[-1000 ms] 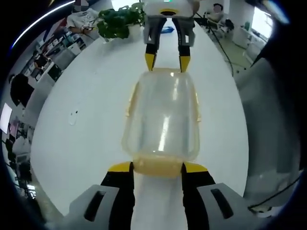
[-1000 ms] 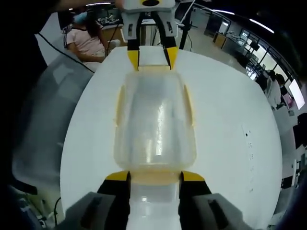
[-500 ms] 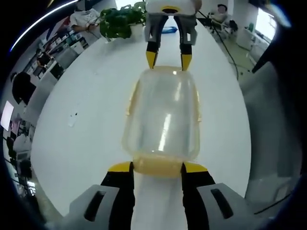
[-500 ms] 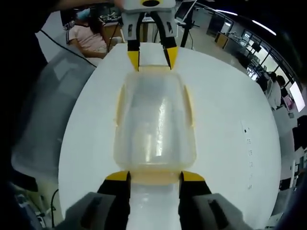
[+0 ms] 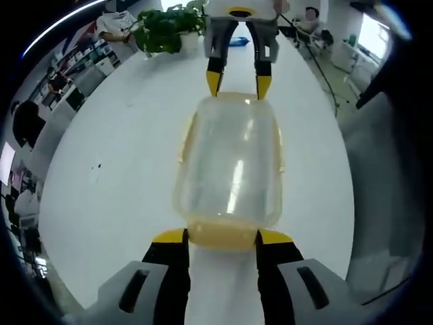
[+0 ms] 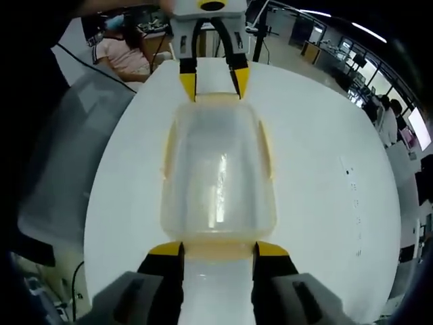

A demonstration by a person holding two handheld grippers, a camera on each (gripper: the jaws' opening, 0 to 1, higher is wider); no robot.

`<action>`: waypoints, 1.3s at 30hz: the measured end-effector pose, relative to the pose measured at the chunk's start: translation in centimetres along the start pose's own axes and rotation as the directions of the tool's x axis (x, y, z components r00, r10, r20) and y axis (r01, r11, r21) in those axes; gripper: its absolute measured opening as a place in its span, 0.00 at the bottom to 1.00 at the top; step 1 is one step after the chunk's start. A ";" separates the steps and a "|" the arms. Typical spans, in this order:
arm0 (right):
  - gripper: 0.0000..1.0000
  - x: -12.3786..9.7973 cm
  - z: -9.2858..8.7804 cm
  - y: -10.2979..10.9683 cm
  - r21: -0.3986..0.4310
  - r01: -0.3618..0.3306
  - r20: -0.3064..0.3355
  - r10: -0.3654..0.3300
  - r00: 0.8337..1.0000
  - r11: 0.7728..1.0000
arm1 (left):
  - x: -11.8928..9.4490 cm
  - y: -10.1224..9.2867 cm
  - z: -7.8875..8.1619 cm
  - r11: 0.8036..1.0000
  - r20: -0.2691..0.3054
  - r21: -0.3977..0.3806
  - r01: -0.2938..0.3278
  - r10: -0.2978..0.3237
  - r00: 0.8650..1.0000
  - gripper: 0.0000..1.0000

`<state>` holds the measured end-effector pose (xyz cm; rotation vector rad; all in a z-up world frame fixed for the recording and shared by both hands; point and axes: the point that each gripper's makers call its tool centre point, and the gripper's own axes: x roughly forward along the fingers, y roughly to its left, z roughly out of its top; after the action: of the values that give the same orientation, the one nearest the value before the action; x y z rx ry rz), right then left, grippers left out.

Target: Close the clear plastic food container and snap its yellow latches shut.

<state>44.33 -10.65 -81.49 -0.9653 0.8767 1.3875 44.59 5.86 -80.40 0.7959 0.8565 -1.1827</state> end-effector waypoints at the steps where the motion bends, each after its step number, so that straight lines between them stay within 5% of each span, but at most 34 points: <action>1: 0.37 0.0 -0.1 0.0 0.002 -0.002 0.001 0.002 1.000 1.000 | 0.1 0.0 0.1 1.000 -0.001 0.001 0.001 -0.001 1.000 0.35; 19: 0.36 -0.8 -3.1 0.0 0.025 -0.018 -0.052 0.019 0.998 1.000 | 1.7 -0.3 2.7 1.000 0.004 0.014 0.002 -0.002 1.000 0.35; 39: 0.36 -0.2 -4.6 -0.2 0.046 -0.028 -0.085 0.031 0.996 0.999 | 3.2 -0.1 3.3 0.999 0.007 0.019 0.028 -0.028 1.000 0.35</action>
<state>44.81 -14.98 -83.03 -0.9866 0.9855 1.3539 45.49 1.60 -81.69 0.7967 0.8538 -1.2197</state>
